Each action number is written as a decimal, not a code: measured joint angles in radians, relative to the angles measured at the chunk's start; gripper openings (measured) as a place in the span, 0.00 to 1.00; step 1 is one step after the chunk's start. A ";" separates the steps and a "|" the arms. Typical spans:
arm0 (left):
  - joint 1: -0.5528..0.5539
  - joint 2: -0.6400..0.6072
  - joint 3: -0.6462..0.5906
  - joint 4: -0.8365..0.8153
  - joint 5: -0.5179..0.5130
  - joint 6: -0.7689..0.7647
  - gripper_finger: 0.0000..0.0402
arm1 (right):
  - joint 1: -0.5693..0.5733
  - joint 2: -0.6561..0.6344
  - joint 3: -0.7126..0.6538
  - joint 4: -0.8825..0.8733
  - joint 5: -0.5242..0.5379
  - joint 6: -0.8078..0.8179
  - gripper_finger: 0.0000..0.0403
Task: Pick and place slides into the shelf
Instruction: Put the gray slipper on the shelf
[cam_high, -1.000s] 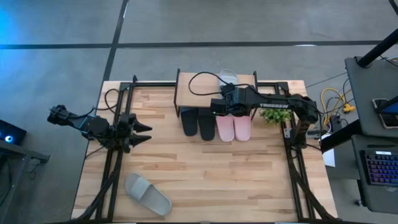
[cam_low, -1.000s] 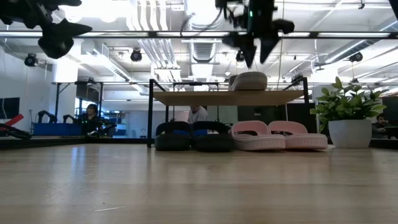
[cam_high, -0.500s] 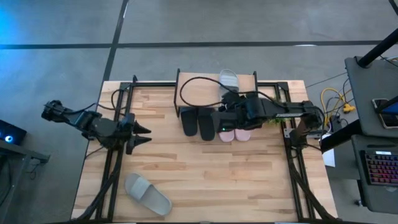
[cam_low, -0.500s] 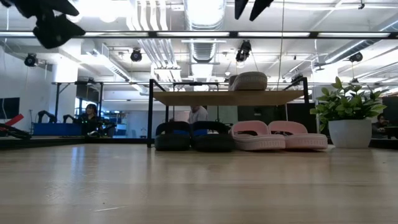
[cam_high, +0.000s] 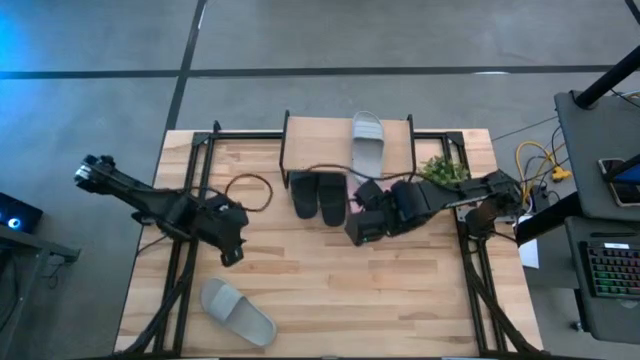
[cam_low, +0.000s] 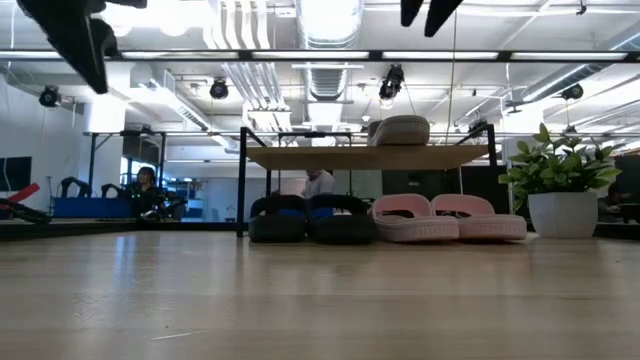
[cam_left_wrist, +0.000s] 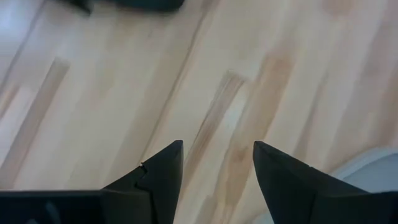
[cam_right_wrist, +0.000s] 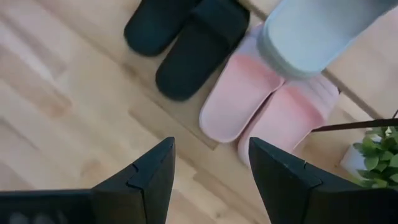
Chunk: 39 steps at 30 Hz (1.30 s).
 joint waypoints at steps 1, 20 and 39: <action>-0.012 0.035 0.023 -0.033 -0.005 -0.031 0.45 | 0.014 0.000 -0.007 -0.001 0.000 -0.003 0.49; -0.255 0.488 0.197 -0.110 0.127 -0.523 0.45 | 0.363 -0.073 -0.294 0.000 -0.015 0.237 0.49; -0.274 0.851 0.508 -0.389 0.332 -0.560 0.45 | 0.492 -0.081 -0.498 0.000 -0.140 0.470 0.49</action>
